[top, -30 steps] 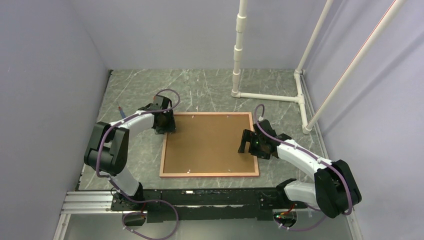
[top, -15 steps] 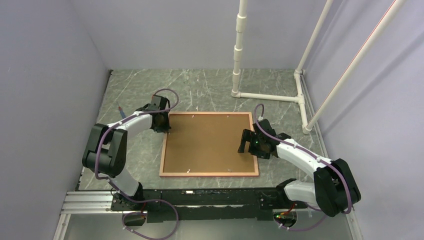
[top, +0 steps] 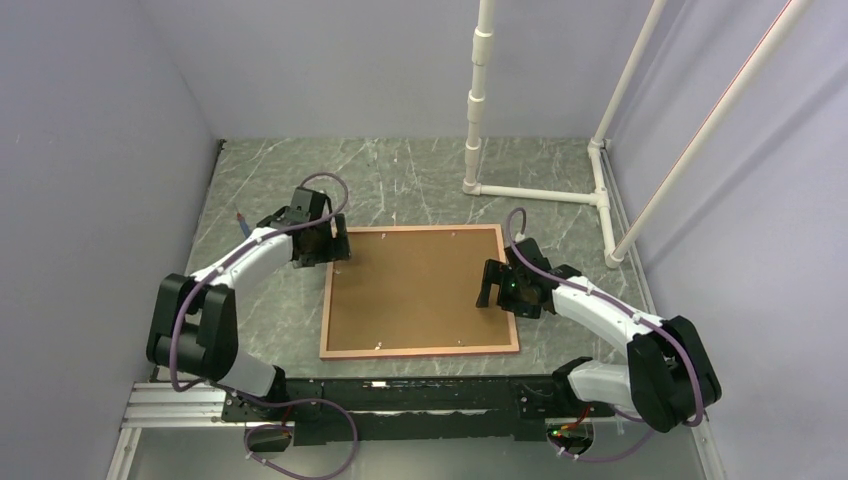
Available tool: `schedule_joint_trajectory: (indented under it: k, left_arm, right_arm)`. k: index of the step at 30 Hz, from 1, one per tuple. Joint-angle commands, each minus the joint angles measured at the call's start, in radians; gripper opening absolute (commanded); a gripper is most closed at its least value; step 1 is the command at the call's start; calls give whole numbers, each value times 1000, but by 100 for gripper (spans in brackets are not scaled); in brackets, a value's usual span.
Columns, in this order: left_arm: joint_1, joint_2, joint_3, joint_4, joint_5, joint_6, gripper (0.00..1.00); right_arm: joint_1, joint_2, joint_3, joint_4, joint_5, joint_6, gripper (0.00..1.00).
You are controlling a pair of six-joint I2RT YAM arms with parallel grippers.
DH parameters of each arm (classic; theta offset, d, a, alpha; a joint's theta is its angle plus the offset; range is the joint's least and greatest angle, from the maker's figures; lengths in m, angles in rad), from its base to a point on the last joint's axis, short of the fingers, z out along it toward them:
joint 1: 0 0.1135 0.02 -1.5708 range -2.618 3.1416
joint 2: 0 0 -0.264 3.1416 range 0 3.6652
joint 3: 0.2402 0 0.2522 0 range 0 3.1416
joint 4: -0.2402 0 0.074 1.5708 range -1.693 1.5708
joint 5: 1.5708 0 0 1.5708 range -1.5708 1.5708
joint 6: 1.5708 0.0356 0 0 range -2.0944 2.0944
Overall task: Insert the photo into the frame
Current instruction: Install the photo frame at the center of the board.
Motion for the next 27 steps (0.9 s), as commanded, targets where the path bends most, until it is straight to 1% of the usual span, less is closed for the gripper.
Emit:
schedule_joint_trajectory:
  k: [1,6,13,15,22,24,27]
  left_arm:
    - [8,-75,40,-44,30,-2,87]
    - [10,-140,-18,-50,36,-18,88]
    - [10,-224,-114,-34,80,-43,88]
    - [10,-235,-132,-33,88,-46,88]
    - [10,-263,-179,-31,99,-46,88]
    - [10,-267,-187,-27,103,-47,88]
    - [10,-268,-199,-19,114,-52,88]
  right_arm:
    - [11,28,30,-25,1,-16,100]
    - [58,80,64,-6,-20,-15,100]
    - [162,143,146,-33,62,-9,100]
    - [168,143,150,-43,88,-11,100]
    - [167,122,150,-131,256,-23,98]
    - [165,125,155,-143,280,-29,97]
    - [153,130,152,-127,277,-42,95]
